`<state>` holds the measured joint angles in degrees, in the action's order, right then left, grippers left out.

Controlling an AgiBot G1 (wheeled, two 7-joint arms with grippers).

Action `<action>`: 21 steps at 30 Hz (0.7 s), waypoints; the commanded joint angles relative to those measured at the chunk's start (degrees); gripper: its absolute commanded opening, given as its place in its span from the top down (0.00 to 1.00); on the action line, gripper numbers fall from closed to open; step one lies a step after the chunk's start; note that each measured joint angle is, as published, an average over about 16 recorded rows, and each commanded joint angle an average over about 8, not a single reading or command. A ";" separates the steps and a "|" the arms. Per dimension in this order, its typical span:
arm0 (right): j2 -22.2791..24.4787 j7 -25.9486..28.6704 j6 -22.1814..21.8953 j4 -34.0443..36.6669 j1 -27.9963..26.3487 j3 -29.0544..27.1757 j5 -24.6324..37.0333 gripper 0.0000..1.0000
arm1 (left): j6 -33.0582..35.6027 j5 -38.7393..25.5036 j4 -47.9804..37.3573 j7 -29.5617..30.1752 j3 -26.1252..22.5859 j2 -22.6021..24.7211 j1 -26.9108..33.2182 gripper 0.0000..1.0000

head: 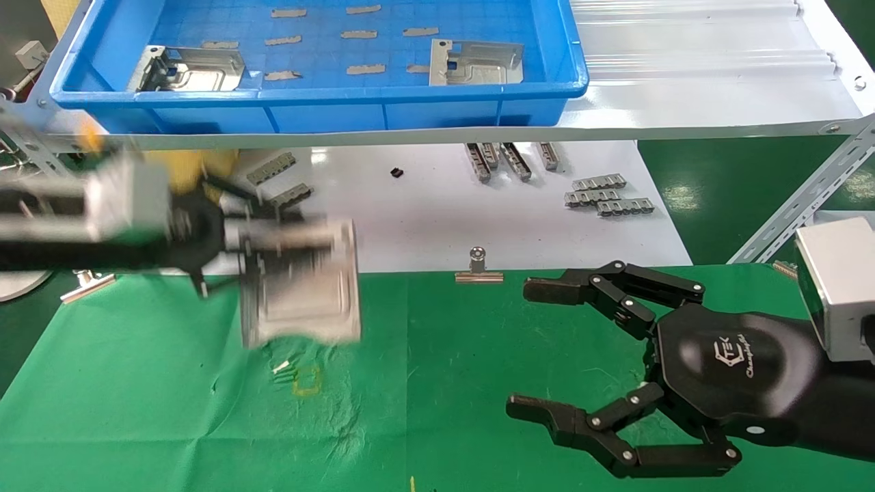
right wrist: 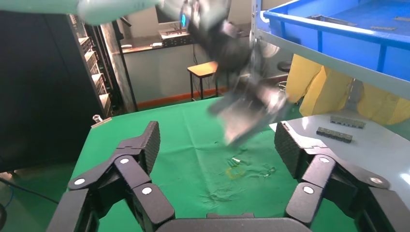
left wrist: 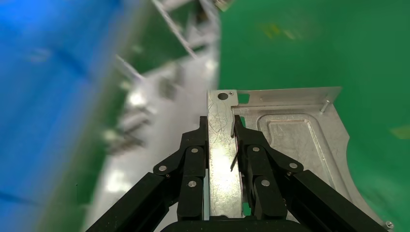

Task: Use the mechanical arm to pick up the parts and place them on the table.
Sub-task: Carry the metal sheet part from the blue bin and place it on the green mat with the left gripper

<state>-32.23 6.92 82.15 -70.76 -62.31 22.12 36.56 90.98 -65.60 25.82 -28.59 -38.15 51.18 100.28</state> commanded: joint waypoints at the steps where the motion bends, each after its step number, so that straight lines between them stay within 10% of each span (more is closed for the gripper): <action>1: 0.00 0.00 0.00 0.00 0.00 0.00 0.00 0.00 | -0.28 -0.49 1.30 -2.71 -1.91 -0.79 -2.38 1.00; 14: 0.00 0.00 0.00 0.00 0.00 0.00 0.00 0.00 | -2.94 -4.08 -8.54 -19.37 -6.80 4.86 -5.34 0.98; 21: 0.00 0.00 0.00 0.00 0.00 0.00 0.00 0.00 | -6.23 -5.43 -14.33 -24.84 -7.32 7.10 -4.57 0.15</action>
<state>-32.23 6.92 82.15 -70.76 -62.31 22.12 36.55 84.81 -70.89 11.83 -53.25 -45.41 58.11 95.56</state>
